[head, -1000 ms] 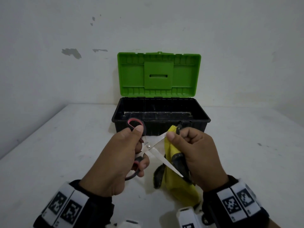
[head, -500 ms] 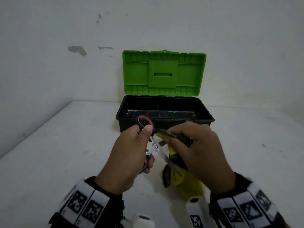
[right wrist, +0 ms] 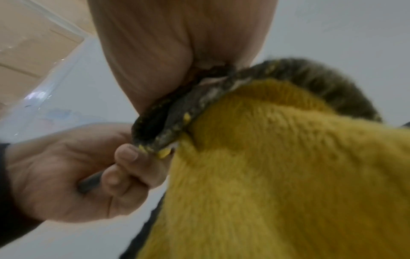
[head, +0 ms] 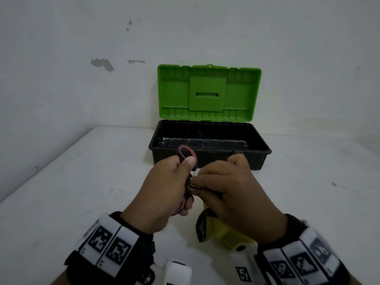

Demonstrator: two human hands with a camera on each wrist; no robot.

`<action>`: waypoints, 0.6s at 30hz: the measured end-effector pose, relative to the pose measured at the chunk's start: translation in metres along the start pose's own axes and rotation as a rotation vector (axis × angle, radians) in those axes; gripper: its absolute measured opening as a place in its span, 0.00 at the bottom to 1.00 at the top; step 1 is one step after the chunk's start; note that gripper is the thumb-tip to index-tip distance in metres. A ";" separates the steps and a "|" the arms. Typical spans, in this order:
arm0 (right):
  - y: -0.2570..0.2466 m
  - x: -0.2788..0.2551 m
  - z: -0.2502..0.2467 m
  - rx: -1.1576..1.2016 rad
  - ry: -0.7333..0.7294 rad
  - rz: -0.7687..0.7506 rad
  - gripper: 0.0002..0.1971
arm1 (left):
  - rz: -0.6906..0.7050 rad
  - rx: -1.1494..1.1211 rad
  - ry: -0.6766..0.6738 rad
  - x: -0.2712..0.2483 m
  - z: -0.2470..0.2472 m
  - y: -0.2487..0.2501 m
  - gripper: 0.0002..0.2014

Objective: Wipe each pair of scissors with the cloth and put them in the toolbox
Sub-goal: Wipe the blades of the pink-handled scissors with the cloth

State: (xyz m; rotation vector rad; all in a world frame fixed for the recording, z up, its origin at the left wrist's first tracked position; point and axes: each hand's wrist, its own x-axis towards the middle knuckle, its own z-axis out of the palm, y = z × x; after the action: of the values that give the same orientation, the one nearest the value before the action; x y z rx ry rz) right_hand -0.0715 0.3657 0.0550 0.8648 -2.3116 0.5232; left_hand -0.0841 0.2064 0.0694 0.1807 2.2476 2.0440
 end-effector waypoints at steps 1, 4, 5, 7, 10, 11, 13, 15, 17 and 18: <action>0.004 -0.002 -0.004 0.032 0.011 0.038 0.09 | -0.019 -0.011 0.016 0.000 -0.001 -0.001 0.16; 0.013 -0.005 -0.012 0.087 0.123 0.173 0.09 | -0.060 -0.025 0.061 0.002 -0.004 -0.001 0.15; 0.012 -0.005 -0.012 0.093 0.153 0.203 0.09 | -0.061 -0.031 0.061 0.002 -0.004 -0.001 0.15; 0.006 -0.002 -0.005 0.117 0.147 0.242 0.06 | -0.051 -0.048 0.052 0.003 -0.002 0.000 0.15; -0.006 -0.002 0.008 0.111 0.076 0.219 0.06 | -0.020 -0.047 0.044 0.003 0.001 0.000 0.17; -0.009 -0.003 0.011 0.095 0.044 0.205 0.07 | -0.011 -0.045 0.053 0.003 0.001 0.000 0.17; -0.011 -0.003 0.012 0.083 -0.004 0.190 0.08 | -0.004 -0.055 0.088 0.004 -0.001 0.001 0.17; -0.009 -0.003 0.009 0.158 0.023 0.234 0.10 | -0.002 -0.082 0.125 0.005 -0.003 0.003 0.16; -0.005 -0.002 0.003 0.294 0.134 0.369 0.13 | -0.006 -0.105 0.145 0.004 -0.003 0.005 0.16; -0.003 -0.001 0.000 0.342 0.191 0.435 0.12 | -0.005 -0.111 0.146 0.004 -0.003 0.005 0.16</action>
State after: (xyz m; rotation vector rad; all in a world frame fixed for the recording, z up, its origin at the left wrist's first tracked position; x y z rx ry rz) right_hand -0.0690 0.3642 0.0540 0.4255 -2.2662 1.1609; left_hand -0.0882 0.2047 0.0749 0.0173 2.2024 2.2398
